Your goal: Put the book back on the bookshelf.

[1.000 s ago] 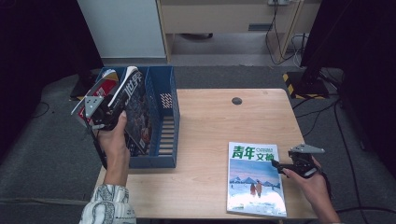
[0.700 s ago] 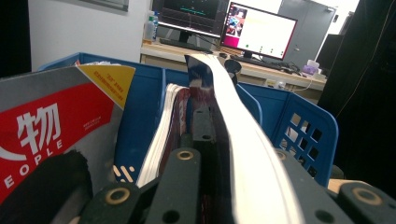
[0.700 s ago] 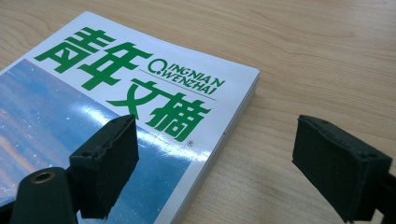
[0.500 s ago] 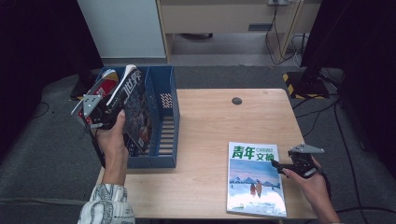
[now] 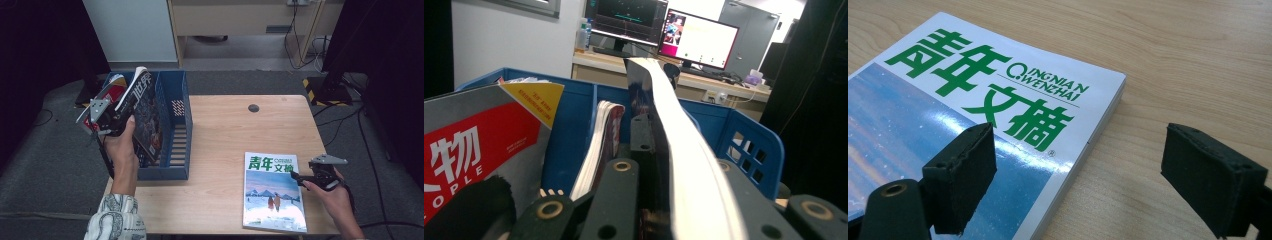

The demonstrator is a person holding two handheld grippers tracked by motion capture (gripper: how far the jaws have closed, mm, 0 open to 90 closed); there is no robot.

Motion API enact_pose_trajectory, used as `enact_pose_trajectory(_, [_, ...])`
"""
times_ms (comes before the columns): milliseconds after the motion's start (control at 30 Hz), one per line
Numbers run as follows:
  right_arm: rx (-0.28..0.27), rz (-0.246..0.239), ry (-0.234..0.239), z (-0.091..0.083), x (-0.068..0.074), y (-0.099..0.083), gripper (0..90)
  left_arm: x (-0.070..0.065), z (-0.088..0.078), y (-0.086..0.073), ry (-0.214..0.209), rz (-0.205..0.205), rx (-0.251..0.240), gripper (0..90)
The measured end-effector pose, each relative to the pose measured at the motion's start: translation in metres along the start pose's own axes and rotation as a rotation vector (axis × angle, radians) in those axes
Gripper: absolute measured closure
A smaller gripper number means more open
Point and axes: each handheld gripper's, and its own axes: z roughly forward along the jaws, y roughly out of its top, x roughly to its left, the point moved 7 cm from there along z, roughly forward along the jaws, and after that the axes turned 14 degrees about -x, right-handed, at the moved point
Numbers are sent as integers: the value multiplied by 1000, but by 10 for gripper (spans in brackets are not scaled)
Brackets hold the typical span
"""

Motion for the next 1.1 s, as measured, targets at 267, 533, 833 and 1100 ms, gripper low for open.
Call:
enact_pose_trajectory(267, [4,3,1,0,0,-1,146,3,3,-7,12,21,10,826])
enact_pose_trajectory(533, [2,3,1,0,0,0,146,3,6,-8,13,15,9,826])
enact_pose_trajectory(833, [3,3,2,0,0,0,146,4,7,-7,12,21,3,826])
enact_pose_trajectory(1100, [8,4,5,0,0,-1,146,9,5,-6,27,25,6,826])
